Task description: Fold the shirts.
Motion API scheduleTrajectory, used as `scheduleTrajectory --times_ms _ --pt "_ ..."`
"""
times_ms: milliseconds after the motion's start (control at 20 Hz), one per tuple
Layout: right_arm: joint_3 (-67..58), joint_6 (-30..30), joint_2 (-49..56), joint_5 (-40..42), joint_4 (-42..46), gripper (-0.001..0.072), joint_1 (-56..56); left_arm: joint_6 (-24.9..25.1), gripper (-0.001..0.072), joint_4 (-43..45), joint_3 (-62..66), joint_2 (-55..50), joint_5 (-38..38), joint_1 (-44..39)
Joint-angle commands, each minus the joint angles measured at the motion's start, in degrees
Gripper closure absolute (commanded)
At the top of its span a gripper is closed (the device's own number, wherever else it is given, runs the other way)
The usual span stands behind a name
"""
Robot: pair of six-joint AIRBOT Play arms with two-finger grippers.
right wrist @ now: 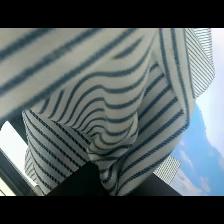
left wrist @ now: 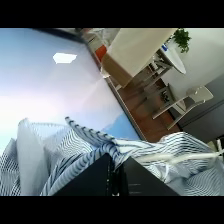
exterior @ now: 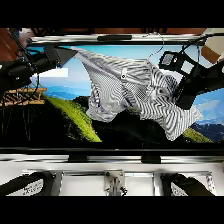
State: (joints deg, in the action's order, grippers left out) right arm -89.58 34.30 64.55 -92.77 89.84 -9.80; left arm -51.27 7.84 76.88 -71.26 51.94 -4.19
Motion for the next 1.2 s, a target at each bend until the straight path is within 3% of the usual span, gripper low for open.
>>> scheduleTrajectory --times_ms 0,250,400,500,750,950,1150 --pt "0.5 1.9 0.1 -1.4 1.2 0.0624 -2.7 2.1 0.0639 1.4 6.4 0.1 -0.3 -2.3" --pt "0.4 6.3 0.2 0.1 2.7 0.0624 -5.7 1.6 0.0640 3.8 11.6 0.1 3.4 -9.0" --pt "0.4 12.4 0.2 0.5 2.7 0.0624 -8.0 2.2 0.0639 6.0 14.0 0.1 5.7 -17.2" --pt "0.4 18.6 -0.1 0.9 2.7 0.0624 -8.6 0.6 0.0640 14.9 15.9 0.1 6.3 -24.4" --pt "0.3 23.6 -4.2 1.5 3.0 0.0624 -8.6 -15.5 0.0640 46.7 16.5 0.2 15.2 -33.8" --pt "0.3 24.9 -10.0 2.4 2.3 0.0624 -8.6 -18.7 0.0639 55.8 16.6 1.4 16.3 -33.2" --pt "0.3 25.5 -14.6 2.6 -3.4 0.0624 -8.6 -20.7 0.0639 59.1 16.6 1.5 15.9 -31.9"
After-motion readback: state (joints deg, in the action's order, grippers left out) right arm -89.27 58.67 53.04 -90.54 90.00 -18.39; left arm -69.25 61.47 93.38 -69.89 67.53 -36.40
